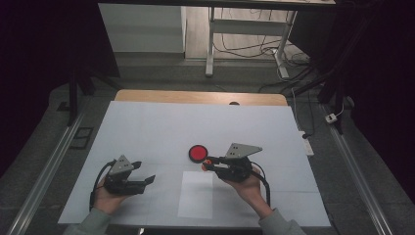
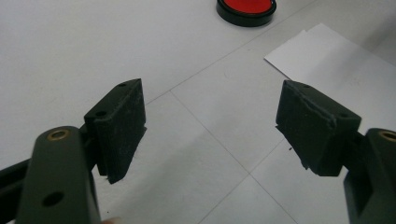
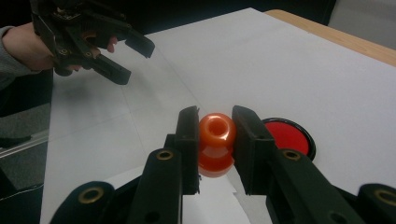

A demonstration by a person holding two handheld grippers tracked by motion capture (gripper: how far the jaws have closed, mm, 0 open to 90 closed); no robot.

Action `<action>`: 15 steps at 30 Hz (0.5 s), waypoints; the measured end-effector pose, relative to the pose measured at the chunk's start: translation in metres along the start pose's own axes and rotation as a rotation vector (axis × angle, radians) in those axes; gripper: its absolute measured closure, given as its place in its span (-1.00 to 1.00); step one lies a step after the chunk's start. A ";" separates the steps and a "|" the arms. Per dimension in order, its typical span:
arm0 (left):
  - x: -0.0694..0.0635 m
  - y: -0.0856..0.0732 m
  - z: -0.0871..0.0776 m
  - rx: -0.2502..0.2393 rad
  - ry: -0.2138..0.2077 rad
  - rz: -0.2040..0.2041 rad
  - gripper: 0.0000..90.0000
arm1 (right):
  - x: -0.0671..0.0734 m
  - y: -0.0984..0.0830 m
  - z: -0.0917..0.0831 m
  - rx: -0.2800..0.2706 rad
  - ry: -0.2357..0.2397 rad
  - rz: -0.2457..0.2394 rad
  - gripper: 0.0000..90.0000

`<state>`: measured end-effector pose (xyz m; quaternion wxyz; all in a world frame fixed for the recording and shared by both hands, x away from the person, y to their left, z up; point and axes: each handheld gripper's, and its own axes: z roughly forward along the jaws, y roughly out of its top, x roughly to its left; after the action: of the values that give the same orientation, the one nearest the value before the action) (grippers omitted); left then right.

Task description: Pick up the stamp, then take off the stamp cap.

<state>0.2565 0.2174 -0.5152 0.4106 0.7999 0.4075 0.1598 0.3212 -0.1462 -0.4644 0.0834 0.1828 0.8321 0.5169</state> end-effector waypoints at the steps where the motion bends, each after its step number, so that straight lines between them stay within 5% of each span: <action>1: 0.000 0.000 0.000 0.000 0.002 0.001 -0.45 | 0.000 0.000 0.000 0.001 0.001 0.000 0.60; 15: 0.000 0.002 -0.002 -0.029 -0.012 -0.009 -0.45 | 0.001 0.002 0.000 -0.014 0.007 0.005 0.60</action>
<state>0.2562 0.2179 -0.5119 0.4254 0.7930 0.4061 0.1591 0.3203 -0.1454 -0.4628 0.0804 0.1825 0.8283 0.5236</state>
